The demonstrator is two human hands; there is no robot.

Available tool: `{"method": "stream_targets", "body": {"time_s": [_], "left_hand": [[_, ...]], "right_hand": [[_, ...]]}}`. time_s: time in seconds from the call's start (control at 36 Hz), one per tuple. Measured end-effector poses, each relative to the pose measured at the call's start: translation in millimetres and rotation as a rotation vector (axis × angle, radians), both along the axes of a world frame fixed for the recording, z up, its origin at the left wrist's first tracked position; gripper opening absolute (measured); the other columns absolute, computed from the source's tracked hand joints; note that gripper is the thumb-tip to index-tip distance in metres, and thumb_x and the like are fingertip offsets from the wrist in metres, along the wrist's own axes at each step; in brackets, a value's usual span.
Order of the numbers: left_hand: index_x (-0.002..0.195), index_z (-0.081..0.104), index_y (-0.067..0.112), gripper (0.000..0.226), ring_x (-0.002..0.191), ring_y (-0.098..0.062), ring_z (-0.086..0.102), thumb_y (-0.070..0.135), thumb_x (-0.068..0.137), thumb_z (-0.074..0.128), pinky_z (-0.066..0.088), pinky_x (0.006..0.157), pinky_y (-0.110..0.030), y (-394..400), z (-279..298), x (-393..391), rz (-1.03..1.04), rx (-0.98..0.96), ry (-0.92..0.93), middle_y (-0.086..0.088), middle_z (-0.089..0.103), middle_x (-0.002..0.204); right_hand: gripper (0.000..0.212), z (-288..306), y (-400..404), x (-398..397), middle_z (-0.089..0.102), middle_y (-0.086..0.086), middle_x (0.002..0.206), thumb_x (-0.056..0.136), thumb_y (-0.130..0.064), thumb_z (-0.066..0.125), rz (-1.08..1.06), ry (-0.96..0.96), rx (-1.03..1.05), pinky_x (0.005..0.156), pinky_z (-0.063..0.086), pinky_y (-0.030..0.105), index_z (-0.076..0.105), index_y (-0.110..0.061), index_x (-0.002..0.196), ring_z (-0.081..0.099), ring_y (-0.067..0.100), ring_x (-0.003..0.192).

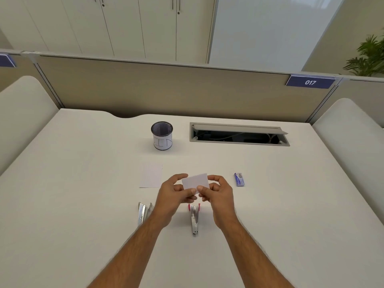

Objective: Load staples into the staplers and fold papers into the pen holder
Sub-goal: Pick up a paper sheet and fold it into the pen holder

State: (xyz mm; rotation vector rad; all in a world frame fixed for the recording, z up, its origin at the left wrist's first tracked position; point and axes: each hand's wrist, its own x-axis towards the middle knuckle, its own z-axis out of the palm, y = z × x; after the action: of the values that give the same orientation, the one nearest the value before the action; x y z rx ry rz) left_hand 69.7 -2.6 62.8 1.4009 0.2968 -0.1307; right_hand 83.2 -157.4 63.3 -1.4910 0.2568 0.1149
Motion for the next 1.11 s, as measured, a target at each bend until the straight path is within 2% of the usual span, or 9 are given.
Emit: {"method": "stream_targets", "body": {"time_s": [0.17, 0.33, 0.44, 0.56, 0.64, 0.69, 0.78, 0.83, 1.11], "left_hand": [[0.114, 0.065, 0.014, 0.035, 0.062, -0.021, 0.071, 0.003, 0.083, 0.079, 0.058, 0.062, -0.029, -3.9, -0.3, 0.5, 0.061, 0.130, -0.042, -0.012, 0.076, 0.079], [0.112, 0.064, 0.013, 0.034, 0.064, -0.025, 0.072, 0.000, 0.083, 0.078, 0.059, 0.062, -0.031, -0.7, -0.5, 1.6, 0.020, 0.134, -0.053, -0.012, 0.077, 0.082], [0.112, 0.065, 0.017, 0.033, 0.061, -0.027, 0.069, 0.006, 0.085, 0.079, 0.057, 0.059, -0.032, 5.9, -3.3, 4.1, -0.036, 0.168, -0.023, -0.012, 0.077, 0.083], [0.093, 0.071, 0.018, 0.002, 0.068, -0.015, 0.064, 0.018, 0.092, 0.072, 0.053, 0.059, -0.026, 10.6, -6.6, 8.2, -0.035, 0.330, -0.054, -0.009, 0.071, 0.079], [0.081, 0.068, 0.016, 0.011, 0.067, -0.013, 0.056, 0.013, 0.090, 0.071, 0.046, 0.063, -0.026, 15.0, -11.2, 9.9, -0.021, 0.411, -0.051, 0.001, 0.067, 0.072], [0.080, 0.068, 0.016, 0.012, 0.068, -0.012, 0.057, 0.011, 0.090, 0.071, 0.044, 0.064, -0.024, 18.3, -13.5, 9.6, 0.054, 0.444, -0.036, 0.003, 0.067, 0.073], [0.079, 0.068, 0.015, 0.011, 0.070, -0.015, 0.058, 0.011, 0.088, 0.073, 0.045, 0.065, -0.026, 24.0, -19.4, 8.5, 0.158, 0.429, -0.004, 0.001, 0.068, 0.074], [0.078, 0.069, 0.015, 0.011, 0.070, -0.016, 0.059, 0.011, 0.087, 0.074, 0.046, 0.068, -0.029, 28.0, -24.1, 7.6, 0.194, 0.391, 0.019, 0.001, 0.068, 0.073], [0.076, 0.070, 0.014, 0.011, 0.073, -0.019, 0.061, 0.013, 0.086, 0.076, 0.049, 0.069, -0.036, 39.1, -34.4, 2.1, 0.251, 0.291, 0.085, -0.001, 0.069, 0.074]], "right_hand": [[0.038, -4.6, 0.4, 0.5, 0.067, 0.022, 0.085, 0.082, 0.000, 0.081, 0.008, 0.109, 0.144, 0.067, 0.057, 0.033, 0.061, -0.005, 0.114, 0.067, 0.026, 0.068], [0.024, -1.9, -1.9, 2.2, 0.072, 0.020, 0.084, 0.087, 0.001, 0.075, -0.010, 0.097, 0.085, 0.067, 0.060, 0.035, 0.065, -0.003, 0.108, 0.071, 0.025, 0.068], [0.016, -3.6, -4.4, 4.2, 0.077, 0.012, 0.083, 0.095, -0.001, 0.064, 0.050, 0.008, -0.144, 0.067, 0.060, 0.033, 0.069, -0.013, 0.106, 0.072, 0.017, 0.070], [0.025, -10.2, -3.0, 5.4, 0.074, 0.002, 0.088, 0.099, -0.004, 0.055, 0.157, -0.061, -0.385, 0.070, 0.060, 0.032, 0.067, -0.018, 0.116, 0.070, 0.013, 0.078], [0.031, -12.8, -0.2, 4.4, 0.072, 0.003, 0.095, 0.101, -0.006, 0.049, 0.188, -0.036, -0.449, 0.071, 0.060, 0.034, 0.061, -0.019, 0.125, 0.070, 0.015, 0.084], [0.030, -17.5, 2.7, 1.4, 0.070, 0.002, 0.095, 0.099, -0.019, 0.059, 0.206, 0.023, -0.547, 0.072, 0.057, 0.031, 0.057, -0.017, 0.129, 0.068, 0.015, 0.085], [0.059, -32.4, 11.9, -8.9, 0.061, 0.005, 0.111, 0.085, -0.048, 0.075, 0.283, 0.124, -0.832, 0.078, 0.045, 0.032, 0.051, -0.014, 0.126, 0.060, 0.022, 0.105], [0.067, -42.6, 18.0, -17.4, 0.054, 0.006, 0.118, 0.079, -0.056, 0.077, 0.346, 0.175, -0.968, 0.078, 0.040, 0.032, 0.049, -0.012, 0.121, 0.051, 0.025, 0.115], [0.029, -56.5, 26.1, -27.6, 0.056, 0.007, 0.128, 0.104, -0.030, 0.050, 0.385, 0.114, -1.210, 0.092, 0.044, 0.030, 0.053, -0.012, 0.126, 0.051, 0.025, 0.120]]}}
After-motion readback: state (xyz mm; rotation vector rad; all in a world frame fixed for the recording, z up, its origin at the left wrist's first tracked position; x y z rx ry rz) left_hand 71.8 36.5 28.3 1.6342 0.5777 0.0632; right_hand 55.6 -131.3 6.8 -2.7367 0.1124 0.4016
